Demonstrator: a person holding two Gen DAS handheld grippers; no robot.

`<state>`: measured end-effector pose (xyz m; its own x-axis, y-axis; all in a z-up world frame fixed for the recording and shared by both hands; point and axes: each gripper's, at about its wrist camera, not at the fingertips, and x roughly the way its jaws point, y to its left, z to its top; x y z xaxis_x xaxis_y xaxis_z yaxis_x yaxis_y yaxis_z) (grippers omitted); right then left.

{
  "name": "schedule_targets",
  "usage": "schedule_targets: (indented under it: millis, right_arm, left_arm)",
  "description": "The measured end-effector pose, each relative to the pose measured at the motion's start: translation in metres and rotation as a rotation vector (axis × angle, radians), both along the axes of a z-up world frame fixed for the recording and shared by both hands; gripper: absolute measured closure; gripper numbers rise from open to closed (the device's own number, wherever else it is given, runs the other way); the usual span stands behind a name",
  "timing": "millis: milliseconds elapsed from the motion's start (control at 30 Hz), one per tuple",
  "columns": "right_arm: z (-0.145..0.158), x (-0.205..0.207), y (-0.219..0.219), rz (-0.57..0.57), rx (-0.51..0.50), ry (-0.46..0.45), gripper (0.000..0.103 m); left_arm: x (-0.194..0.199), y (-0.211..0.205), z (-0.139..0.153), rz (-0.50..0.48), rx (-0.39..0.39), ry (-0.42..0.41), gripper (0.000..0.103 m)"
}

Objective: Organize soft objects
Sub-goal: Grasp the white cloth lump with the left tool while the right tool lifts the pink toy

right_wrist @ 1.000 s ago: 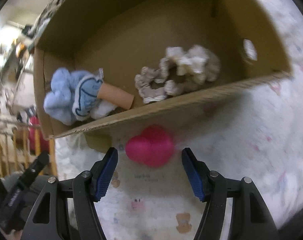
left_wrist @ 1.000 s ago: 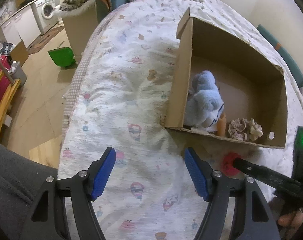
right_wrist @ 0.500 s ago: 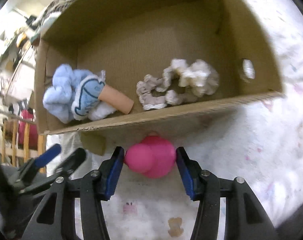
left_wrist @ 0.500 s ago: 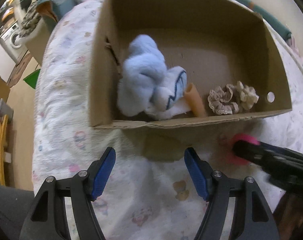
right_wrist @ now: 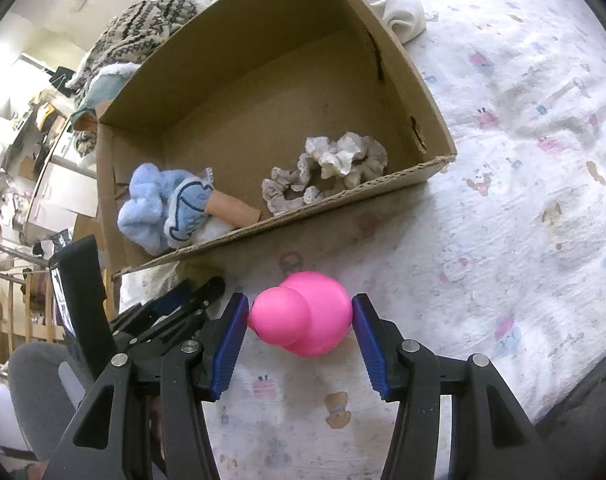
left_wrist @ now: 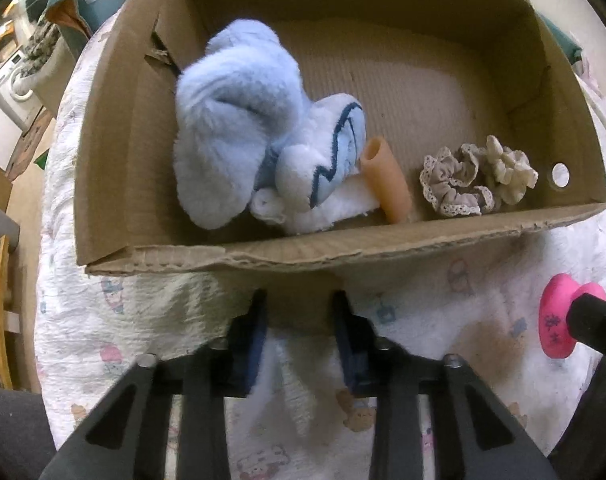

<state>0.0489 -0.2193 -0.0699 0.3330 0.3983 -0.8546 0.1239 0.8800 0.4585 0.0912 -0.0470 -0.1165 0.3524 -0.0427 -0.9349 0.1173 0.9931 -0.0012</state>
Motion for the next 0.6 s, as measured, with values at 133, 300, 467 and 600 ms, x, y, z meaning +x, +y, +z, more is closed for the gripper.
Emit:
schedule_targets:
  millis: [133, 300, 467, 600]
  right_arm:
    - [0.001, 0.001, 0.000, 0.004, 0.005, -0.005, 0.047]
    - [0.001, 0.000, 0.000, 0.007, 0.002, -0.008, 0.047]
    - [0.002, 0.000, -0.002, -0.001, -0.006, -0.012, 0.047]
    - [0.004, 0.000, -0.002, -0.007, -0.006, -0.021, 0.047]
  left_arm:
    - [0.000, 0.010, 0.005, 0.017, -0.018, -0.008, 0.096]
    - [-0.003, 0.016, 0.008, 0.030, -0.010, -0.018, 0.096]
    - [-0.011, 0.025, 0.019, 0.041, 0.021, -0.042, 0.096]
    - [-0.020, 0.035, 0.031, 0.059, 0.032, -0.056, 0.096]
